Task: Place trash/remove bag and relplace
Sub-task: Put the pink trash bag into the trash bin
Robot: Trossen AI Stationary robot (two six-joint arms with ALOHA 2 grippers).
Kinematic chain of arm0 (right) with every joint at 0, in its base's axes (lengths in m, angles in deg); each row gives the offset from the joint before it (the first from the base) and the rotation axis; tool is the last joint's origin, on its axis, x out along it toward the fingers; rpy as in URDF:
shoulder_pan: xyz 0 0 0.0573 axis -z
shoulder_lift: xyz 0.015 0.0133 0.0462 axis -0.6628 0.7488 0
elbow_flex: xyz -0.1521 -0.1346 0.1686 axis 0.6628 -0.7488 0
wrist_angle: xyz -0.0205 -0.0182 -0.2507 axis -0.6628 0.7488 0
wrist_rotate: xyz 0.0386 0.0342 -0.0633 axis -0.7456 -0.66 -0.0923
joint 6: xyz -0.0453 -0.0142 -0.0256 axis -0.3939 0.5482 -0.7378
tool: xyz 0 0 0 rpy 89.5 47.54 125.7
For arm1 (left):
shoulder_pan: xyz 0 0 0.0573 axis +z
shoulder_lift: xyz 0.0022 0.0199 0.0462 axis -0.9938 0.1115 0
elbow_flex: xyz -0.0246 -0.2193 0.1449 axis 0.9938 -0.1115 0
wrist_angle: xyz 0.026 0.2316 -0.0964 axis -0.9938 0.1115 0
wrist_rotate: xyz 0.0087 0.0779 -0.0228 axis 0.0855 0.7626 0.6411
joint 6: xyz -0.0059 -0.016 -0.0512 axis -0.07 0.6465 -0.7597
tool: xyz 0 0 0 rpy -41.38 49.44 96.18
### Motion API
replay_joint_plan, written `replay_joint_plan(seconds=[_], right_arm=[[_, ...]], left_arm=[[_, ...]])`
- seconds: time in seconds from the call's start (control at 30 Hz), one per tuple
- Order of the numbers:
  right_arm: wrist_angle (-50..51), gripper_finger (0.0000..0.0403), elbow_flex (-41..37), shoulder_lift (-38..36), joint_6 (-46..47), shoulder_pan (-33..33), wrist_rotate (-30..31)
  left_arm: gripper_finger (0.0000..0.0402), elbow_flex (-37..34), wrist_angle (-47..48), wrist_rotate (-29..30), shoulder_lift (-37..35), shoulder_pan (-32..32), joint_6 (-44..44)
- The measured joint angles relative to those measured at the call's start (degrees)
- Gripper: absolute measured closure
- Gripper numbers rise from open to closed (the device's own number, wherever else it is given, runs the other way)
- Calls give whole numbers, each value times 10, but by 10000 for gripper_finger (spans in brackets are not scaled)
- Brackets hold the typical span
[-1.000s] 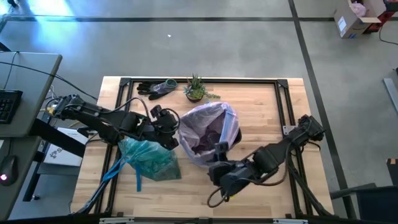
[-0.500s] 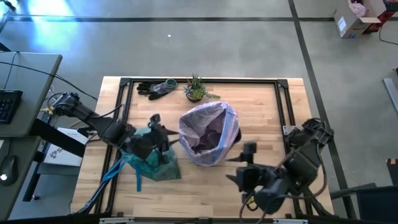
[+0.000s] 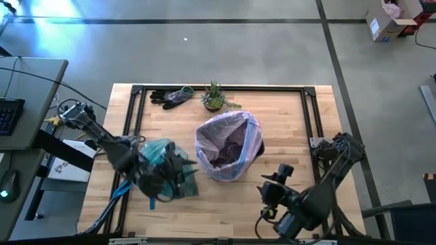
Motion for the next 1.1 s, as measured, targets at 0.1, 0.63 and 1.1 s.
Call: replay_joint_plan(seconds=[0.1, 0.63, 1.1], right_arm=[[0, 236, -78, 0, 89, 0, 4], [-51, 275, -455, 1, 569, 21, 89], [-336, 275, -601, 1, 501, 92, 216]], left_arm=[[305, 0, -1, 11, 37, -21, -26], [305, 0, -137, 54, 229, -35, -76], [305, 0, -31, 77, 269, -21, -270]])
